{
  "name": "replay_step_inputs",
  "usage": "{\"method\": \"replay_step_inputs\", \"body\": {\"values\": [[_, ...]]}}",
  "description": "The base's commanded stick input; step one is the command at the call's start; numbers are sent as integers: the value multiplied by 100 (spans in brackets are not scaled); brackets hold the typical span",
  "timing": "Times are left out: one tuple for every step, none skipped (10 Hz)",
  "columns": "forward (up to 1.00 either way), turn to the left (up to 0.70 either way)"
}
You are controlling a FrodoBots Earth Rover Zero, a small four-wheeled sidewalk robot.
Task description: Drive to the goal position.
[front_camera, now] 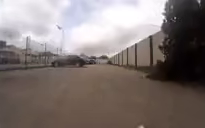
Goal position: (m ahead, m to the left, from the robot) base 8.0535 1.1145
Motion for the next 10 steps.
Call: {"method": "replay_step_inputs", "body": {"values": [[70,0],[70,0],[70,0],[70,0],[70,0],[70,0],[70,0],[70,0],[70,0],[70,0]]}}
